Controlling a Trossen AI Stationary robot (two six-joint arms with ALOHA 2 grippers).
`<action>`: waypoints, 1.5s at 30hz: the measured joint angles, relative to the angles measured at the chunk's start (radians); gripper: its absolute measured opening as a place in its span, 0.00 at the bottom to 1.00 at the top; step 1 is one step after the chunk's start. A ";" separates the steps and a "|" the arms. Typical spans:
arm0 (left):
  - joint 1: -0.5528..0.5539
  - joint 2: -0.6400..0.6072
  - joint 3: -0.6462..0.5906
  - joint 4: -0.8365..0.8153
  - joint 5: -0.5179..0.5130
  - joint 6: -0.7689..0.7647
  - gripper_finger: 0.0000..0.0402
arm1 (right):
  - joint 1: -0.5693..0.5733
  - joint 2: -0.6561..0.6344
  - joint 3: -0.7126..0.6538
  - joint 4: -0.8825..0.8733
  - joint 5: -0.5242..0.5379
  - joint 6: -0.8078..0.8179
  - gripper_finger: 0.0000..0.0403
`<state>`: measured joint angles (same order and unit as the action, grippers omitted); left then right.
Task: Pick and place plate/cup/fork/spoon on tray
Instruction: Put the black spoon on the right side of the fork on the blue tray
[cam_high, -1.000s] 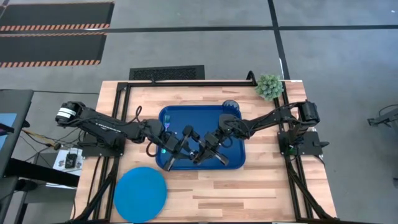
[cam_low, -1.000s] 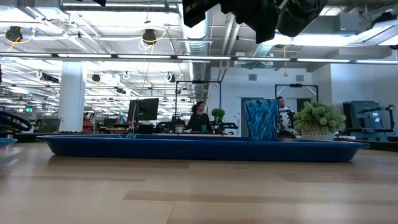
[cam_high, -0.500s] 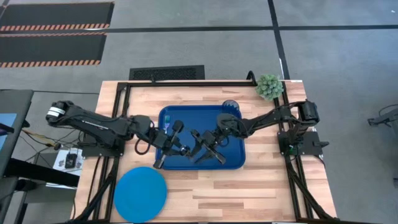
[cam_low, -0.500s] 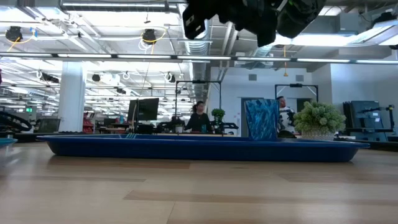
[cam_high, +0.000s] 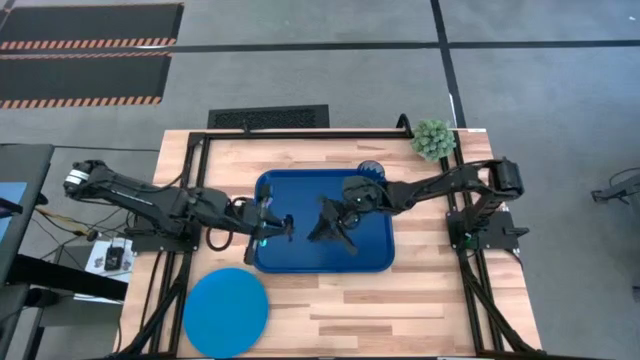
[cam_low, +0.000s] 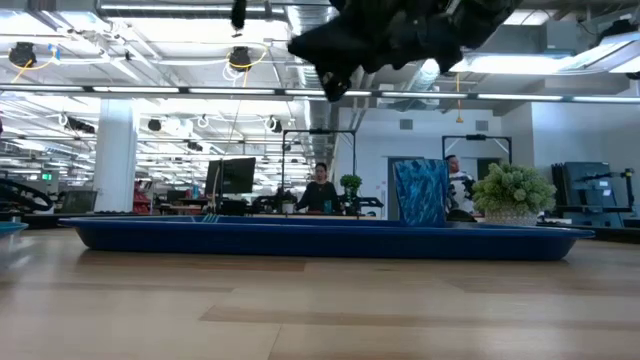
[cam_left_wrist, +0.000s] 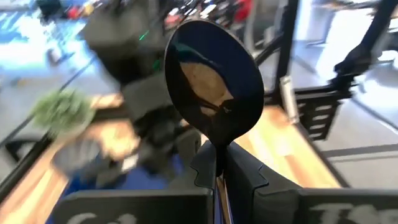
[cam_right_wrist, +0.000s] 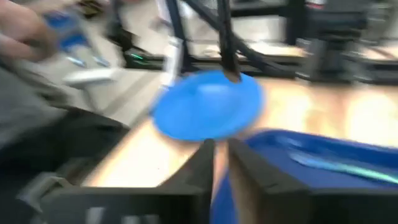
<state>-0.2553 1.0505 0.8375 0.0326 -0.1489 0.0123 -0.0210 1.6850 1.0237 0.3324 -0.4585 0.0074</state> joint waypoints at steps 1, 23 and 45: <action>-0.001 -0.003 0.000 -0.025 -0.030 -0.021 0.00 | 0.007 -0.018 0.000 -0.049 0.058 -0.019 0.05; 0.237 0.092 -0.011 -0.463 -0.247 -0.763 0.00 | 0.176 -0.146 -0.051 -0.544 0.698 0.161 0.01; 0.485 0.489 -0.010 -0.398 0.118 -0.927 0.00 | 0.294 -0.227 -0.049 -0.587 0.809 0.179 0.01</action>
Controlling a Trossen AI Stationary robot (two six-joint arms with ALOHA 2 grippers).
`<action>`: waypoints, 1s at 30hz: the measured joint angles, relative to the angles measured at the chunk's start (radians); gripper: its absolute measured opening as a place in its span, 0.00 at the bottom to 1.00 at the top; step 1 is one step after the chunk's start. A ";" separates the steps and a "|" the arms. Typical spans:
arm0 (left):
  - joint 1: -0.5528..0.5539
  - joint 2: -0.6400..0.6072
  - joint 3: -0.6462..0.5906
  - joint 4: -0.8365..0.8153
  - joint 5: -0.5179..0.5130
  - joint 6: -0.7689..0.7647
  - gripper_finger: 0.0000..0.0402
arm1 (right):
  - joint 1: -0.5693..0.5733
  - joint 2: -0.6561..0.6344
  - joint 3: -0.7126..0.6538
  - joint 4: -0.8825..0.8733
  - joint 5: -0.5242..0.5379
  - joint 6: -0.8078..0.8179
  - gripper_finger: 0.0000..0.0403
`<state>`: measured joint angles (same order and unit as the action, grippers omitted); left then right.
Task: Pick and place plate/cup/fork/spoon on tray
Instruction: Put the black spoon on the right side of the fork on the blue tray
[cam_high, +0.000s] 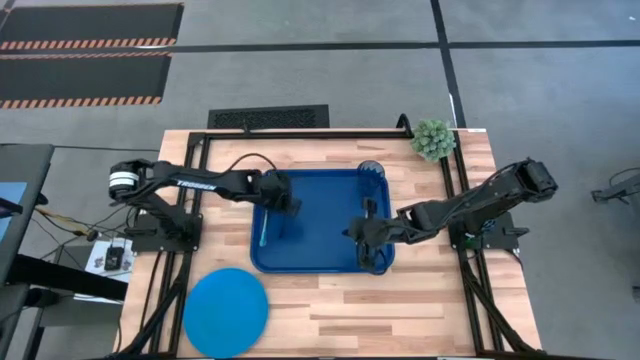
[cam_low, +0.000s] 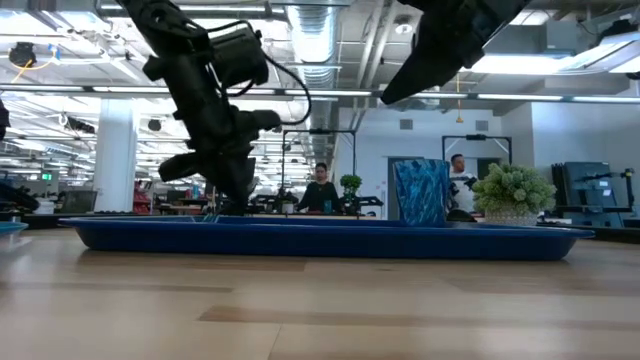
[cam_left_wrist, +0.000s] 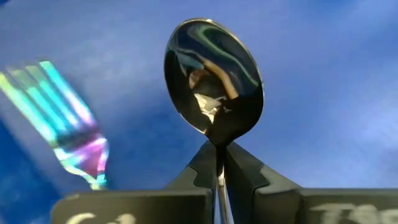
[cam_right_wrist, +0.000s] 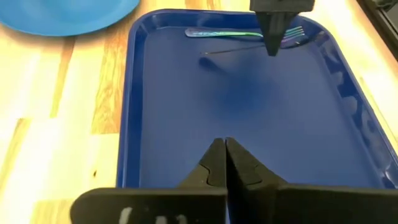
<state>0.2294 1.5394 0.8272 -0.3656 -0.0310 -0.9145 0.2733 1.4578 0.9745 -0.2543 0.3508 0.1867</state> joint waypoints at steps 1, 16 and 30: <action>0.010 0.000 0.000 -0.014 0.001 -0.004 0.01 | -0.001 0.000 0.000 0.000 0.000 0.000 0.01; 0.038 0.000 0.000 -0.102 -0.027 -0.032 0.05 | 0.000 0.000 0.000 0.001 0.000 -0.001 0.01; 0.026 0.000 0.000 -0.149 -0.070 -0.026 0.02 | 0.000 0.000 0.000 0.001 0.000 -0.002 0.01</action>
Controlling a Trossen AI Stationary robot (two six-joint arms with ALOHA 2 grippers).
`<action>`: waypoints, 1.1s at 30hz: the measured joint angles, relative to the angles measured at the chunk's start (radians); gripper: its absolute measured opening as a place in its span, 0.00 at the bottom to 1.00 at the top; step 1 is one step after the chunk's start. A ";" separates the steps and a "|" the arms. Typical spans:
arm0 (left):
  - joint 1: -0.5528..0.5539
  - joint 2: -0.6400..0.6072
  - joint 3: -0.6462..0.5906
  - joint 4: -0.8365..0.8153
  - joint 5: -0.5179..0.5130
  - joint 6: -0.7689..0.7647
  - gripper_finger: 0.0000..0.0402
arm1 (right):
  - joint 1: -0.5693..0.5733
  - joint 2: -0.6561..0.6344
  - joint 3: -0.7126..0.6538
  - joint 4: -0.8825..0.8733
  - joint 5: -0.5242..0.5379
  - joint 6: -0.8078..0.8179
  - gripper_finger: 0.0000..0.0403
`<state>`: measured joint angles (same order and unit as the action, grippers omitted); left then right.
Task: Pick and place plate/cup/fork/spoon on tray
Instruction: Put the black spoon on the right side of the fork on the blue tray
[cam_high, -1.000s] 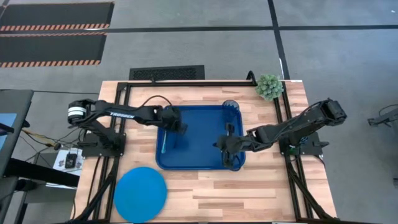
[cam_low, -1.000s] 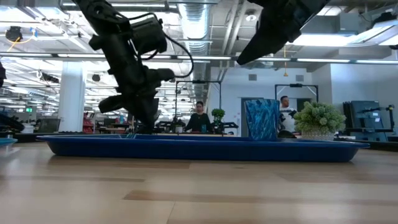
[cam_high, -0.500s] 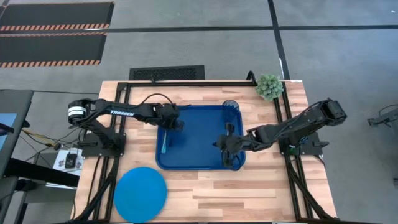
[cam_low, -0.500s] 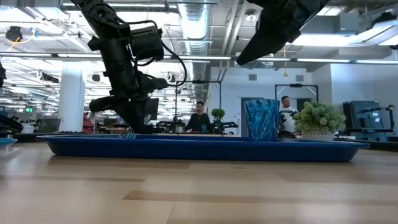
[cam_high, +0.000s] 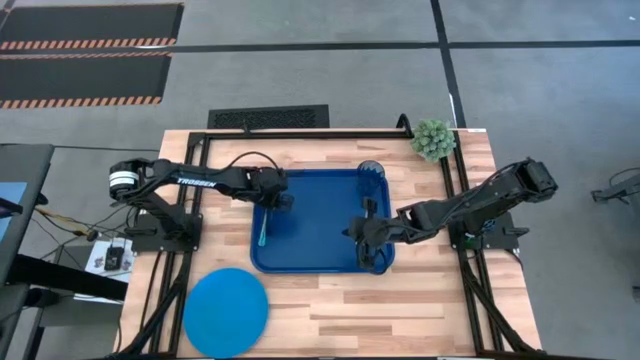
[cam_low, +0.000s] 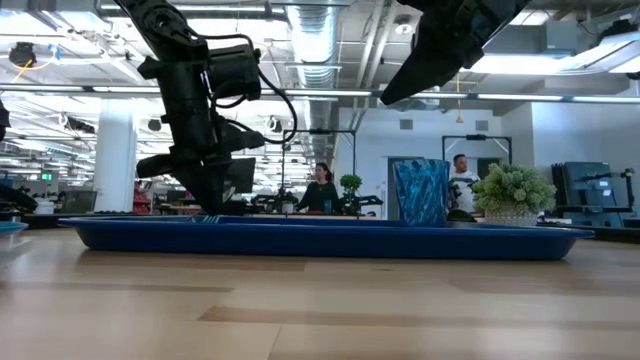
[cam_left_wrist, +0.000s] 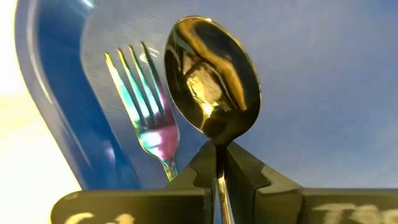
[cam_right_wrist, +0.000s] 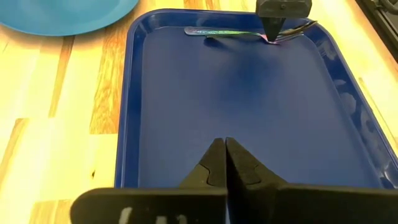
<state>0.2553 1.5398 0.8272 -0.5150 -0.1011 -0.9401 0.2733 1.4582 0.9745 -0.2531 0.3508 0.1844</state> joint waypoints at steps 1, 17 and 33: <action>-0.002 0.000 0.000 0.000 0.005 0.000 0.01 | 0.000 0.000 0.000 0.000 0.000 0.000 0.01; -0.030 0.000 0.000 -0.015 0.014 -0.052 0.01 | 0.000 0.000 0.000 0.001 -0.001 0.000 0.01; -0.046 0.033 0.000 0.042 0.013 -0.048 0.01 | -0.001 0.001 0.000 0.005 -0.001 0.000 0.01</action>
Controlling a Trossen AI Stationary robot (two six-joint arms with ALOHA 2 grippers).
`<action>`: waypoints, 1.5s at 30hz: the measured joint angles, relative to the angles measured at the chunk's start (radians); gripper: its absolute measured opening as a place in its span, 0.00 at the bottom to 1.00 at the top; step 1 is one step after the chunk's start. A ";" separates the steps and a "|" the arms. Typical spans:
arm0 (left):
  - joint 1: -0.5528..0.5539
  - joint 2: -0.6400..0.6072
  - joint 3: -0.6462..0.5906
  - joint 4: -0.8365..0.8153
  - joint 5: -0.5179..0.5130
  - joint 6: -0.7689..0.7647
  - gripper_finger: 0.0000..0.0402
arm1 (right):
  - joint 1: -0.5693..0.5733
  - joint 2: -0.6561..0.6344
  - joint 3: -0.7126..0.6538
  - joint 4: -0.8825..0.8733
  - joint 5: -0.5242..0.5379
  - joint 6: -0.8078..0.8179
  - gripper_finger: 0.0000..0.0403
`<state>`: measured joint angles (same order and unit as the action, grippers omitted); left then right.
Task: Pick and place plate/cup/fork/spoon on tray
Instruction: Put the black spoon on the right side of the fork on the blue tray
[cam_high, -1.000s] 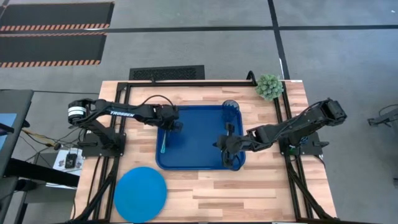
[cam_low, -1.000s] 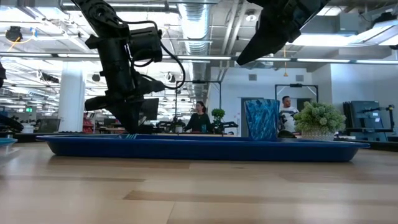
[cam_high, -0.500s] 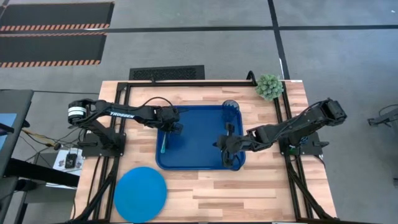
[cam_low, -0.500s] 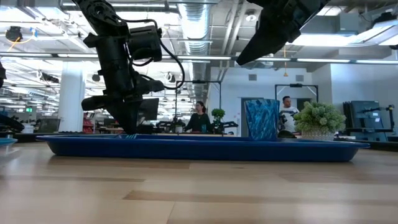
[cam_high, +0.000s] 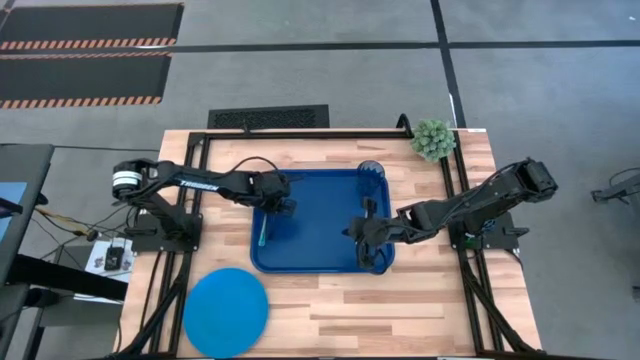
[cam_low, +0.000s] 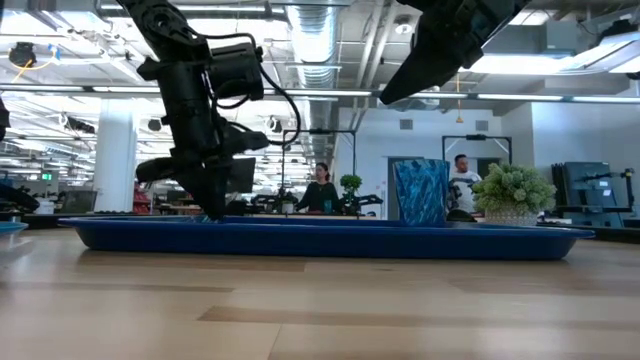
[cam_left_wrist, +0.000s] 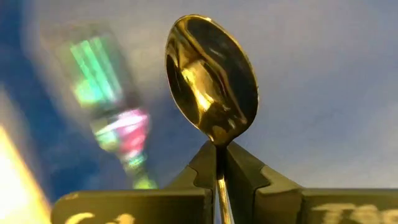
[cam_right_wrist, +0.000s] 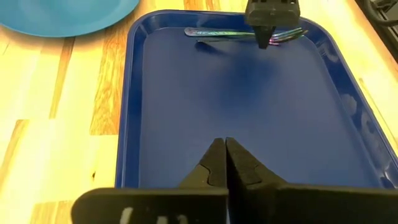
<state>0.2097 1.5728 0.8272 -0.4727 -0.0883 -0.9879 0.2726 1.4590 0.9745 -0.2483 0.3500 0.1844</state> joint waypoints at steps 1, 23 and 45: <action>-0.002 0.017 0.006 0.023 0.004 0.004 0.01 | 0.000 0.000 0.000 0.002 0.000 0.000 0.01; -0.003 0.099 0.059 -0.007 -0.032 0.025 0.17 | 0.000 0.000 0.000 0.002 -0.001 -0.001 0.01; -0.042 0.097 0.195 -0.132 -0.107 0.485 0.15 | 0.000 0.000 0.000 0.002 -0.002 -0.002 0.01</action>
<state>0.1679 1.6699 1.0224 -0.6047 -0.1951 -0.5024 0.2726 1.4590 0.9741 -0.2466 0.3478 0.1821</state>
